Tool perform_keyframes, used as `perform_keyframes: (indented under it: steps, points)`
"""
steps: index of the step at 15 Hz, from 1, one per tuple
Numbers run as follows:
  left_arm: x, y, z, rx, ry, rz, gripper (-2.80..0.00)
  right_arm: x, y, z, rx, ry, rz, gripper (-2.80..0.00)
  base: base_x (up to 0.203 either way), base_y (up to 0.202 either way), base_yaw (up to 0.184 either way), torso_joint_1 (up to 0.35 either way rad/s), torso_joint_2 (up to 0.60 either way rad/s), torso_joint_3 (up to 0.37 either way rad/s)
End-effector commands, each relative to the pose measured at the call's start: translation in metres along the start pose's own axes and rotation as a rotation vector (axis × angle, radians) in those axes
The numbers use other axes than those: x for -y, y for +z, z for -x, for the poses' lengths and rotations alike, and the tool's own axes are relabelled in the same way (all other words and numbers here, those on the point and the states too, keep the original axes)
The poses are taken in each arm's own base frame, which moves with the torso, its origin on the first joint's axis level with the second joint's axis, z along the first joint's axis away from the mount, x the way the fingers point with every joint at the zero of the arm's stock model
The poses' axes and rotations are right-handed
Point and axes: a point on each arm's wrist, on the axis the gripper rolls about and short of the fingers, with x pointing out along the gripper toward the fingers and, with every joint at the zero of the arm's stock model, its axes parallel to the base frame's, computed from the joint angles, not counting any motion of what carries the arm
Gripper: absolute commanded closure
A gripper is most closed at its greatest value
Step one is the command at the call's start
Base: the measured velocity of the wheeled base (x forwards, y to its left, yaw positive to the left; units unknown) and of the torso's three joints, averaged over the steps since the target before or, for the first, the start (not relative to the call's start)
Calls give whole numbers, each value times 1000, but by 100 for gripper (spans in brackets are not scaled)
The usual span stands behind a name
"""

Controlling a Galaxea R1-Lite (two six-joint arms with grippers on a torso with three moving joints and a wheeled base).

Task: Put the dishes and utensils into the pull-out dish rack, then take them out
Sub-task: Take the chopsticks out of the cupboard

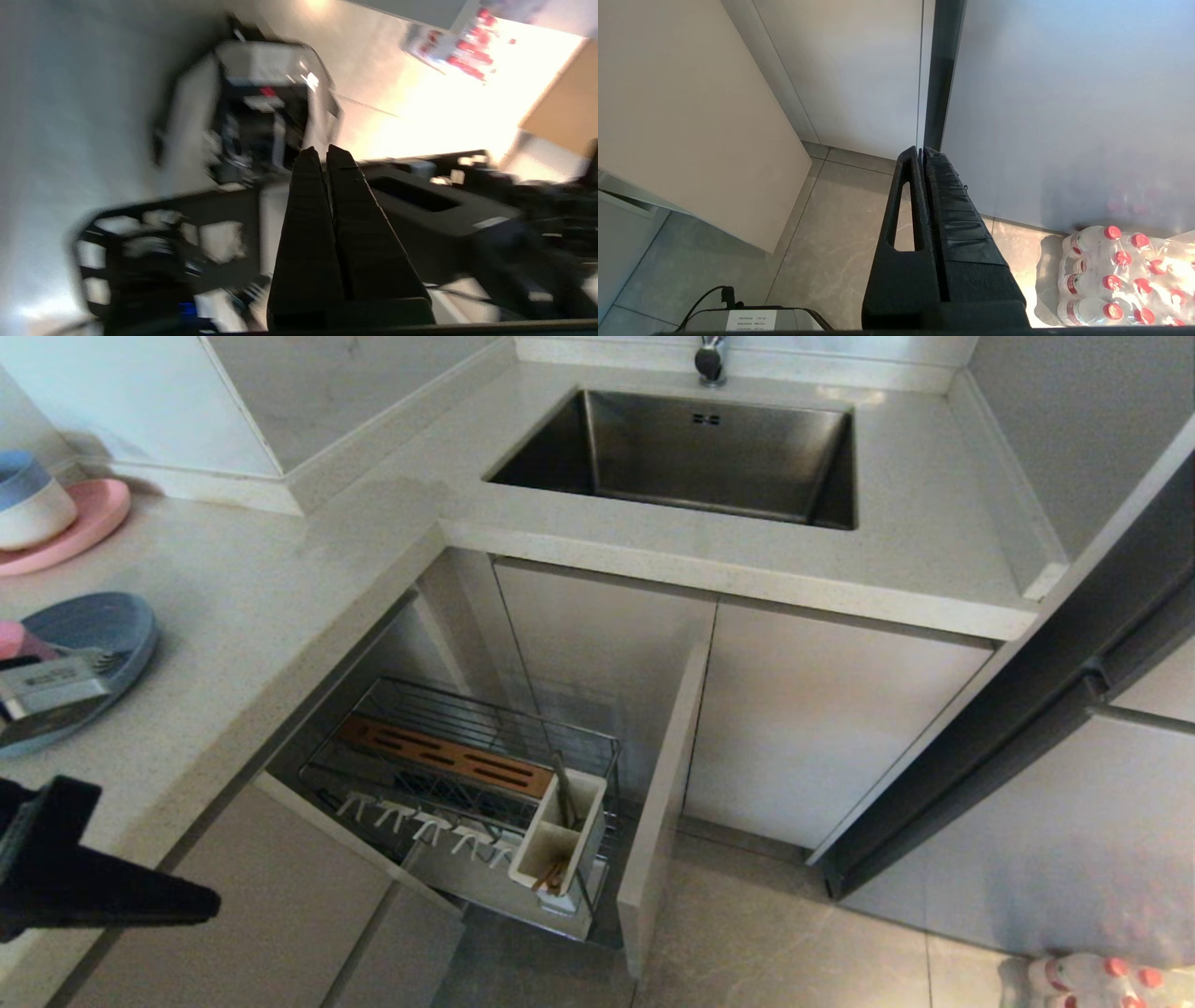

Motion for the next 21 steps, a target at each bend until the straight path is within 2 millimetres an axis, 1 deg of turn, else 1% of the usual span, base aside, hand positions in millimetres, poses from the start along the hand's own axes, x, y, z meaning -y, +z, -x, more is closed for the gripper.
perform_keyframes:
  steps: [1,4,7,10,13,16,18,21]
  points:
    - [3,20,-22,-93,9,63,0,0,0,0,0,0,0,0,0,0,0,0,0,0]
    - [13,43,-47,-164,13,129,0,0,0,0,-1,0,0,0,0,0,0,0,0,0]
    - [18,67,-78,-177,12,123,0,0,0,0,0,0,0,0,0,0,0,0,0,0]
    - [24,87,-104,-174,8,98,0,0,0,0,-1,0,0,0,0,0,0,0,0,0]
    - [38,99,-130,-216,9,55,0,0,0,0,-1,0,0,0,0,0,0,0,0,0]
    - [51,103,-157,-255,47,20,0,0,0,0,-1,0,0,0,0,0,0,0,0,0]
    - [51,108,-172,-271,72,18,0,0,0,0,0,0,0,0,0,0,0,0,0,0]
    - [51,117,-184,-265,96,14,0,0,0,0,0,0,0,0,0,0,0,0,0,0]
